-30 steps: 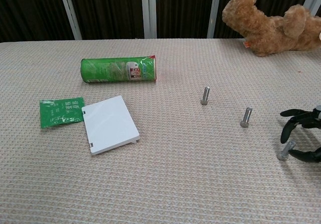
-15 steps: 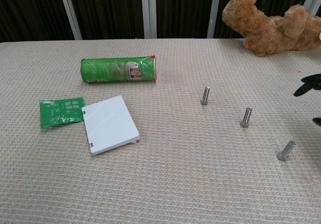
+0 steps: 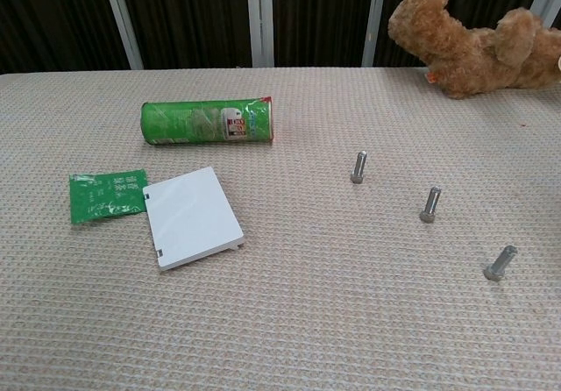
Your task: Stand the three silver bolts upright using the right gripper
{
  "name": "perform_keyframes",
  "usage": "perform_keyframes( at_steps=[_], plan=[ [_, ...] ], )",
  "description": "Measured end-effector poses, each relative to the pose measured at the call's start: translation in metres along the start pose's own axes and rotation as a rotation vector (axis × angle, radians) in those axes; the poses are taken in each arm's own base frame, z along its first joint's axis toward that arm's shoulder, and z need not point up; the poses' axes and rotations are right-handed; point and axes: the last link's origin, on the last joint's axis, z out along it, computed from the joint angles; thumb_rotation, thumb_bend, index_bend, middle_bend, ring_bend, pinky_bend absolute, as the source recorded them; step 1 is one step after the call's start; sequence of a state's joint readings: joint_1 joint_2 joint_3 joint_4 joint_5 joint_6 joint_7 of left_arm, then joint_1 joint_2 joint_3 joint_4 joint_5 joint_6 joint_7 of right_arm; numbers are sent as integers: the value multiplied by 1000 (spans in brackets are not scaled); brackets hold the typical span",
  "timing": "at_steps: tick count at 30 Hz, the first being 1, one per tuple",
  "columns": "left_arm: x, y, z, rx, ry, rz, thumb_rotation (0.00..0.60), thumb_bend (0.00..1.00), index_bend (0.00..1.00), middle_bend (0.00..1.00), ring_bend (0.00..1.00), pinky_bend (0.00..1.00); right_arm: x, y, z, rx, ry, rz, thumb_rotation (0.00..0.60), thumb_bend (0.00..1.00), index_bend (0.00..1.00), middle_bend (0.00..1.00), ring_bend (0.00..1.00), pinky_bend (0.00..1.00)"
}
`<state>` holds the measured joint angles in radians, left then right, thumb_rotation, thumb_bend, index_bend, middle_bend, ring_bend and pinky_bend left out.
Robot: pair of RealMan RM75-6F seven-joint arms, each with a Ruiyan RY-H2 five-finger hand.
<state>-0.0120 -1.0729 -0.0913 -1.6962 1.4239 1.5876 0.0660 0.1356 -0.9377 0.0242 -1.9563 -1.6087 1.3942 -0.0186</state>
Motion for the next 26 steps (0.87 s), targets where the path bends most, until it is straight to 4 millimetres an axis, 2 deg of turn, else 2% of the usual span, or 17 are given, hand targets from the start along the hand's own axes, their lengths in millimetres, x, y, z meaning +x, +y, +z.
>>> perform_keyframes(
  at_steps=[6,12,21,26],
  plan=[
    [-1,0,0,-1,-4,3,600,238,62,22,0,148,-13,18,-22,73,101,-218,600,254,123,0,0,0],
    [-2,2,-1,-14,-14,9,600,238,62,23,0,148,-17,24,-36,37,186,-365,600,254,116,0,0,0],
    [0,3,-7,-52,-25,12,600,238,63,24,0,148,-12,37,-37,-123,242,-460,600,254,116,0,0,0],
    [1,4,-11,-81,-25,11,600,238,62,24,0,148,-9,44,-36,-196,224,-451,600,254,115,0,0,0]
  ],
)
